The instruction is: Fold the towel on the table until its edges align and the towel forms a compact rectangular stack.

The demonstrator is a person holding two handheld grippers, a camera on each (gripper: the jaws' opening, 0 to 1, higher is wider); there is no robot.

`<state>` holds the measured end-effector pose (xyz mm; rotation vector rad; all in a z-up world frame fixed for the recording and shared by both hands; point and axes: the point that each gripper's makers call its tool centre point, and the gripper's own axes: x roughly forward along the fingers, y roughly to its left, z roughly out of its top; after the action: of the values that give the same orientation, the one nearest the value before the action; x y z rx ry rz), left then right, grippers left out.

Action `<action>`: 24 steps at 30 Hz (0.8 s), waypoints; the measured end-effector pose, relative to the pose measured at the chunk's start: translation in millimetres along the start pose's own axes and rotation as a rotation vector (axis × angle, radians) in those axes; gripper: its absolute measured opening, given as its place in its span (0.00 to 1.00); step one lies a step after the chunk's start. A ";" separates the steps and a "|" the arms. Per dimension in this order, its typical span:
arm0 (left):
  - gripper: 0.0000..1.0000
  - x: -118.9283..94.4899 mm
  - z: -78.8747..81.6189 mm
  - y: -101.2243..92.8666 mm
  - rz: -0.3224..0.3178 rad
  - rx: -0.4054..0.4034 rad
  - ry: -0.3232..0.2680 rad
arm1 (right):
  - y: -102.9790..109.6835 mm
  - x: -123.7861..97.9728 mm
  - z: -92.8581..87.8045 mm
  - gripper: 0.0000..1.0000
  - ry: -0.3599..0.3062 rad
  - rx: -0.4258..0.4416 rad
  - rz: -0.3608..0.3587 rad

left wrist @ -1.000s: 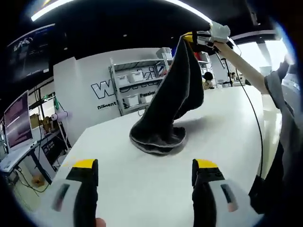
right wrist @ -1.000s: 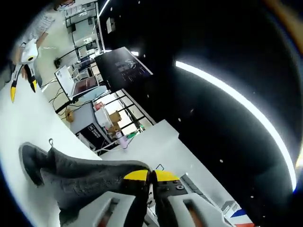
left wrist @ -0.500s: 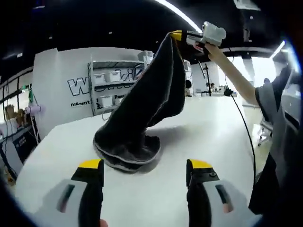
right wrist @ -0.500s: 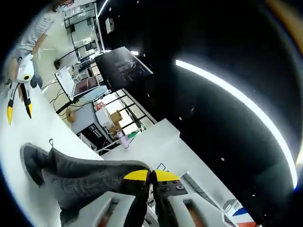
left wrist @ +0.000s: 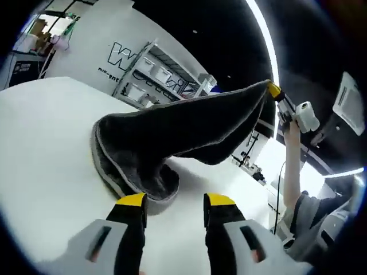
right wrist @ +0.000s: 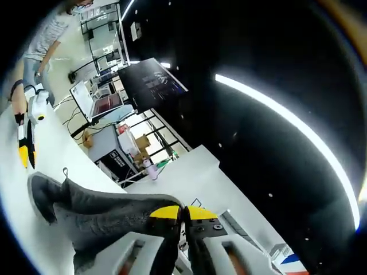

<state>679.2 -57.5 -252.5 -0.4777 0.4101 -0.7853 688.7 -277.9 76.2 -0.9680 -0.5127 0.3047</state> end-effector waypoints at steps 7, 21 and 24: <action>0.36 4.3 -13.2 5.9 0.022 0.030 0.050 | -0.3 -5.1 -7.0 0.03 0.004 0.009 -0.011; 0.27 28.5 -4.6 26.9 0.068 0.031 0.043 | 0.5 -10.8 -12.9 0.03 0.021 0.014 -0.010; 0.24 32.2 -5.7 29.5 0.074 0.038 0.059 | 1.2 -12.7 -12.7 0.03 0.023 0.012 -0.011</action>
<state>713.7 -65.0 -279.0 -0.4024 0.4648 -0.7356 684.8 -292.1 65.8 -0.9560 -0.4949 0.2861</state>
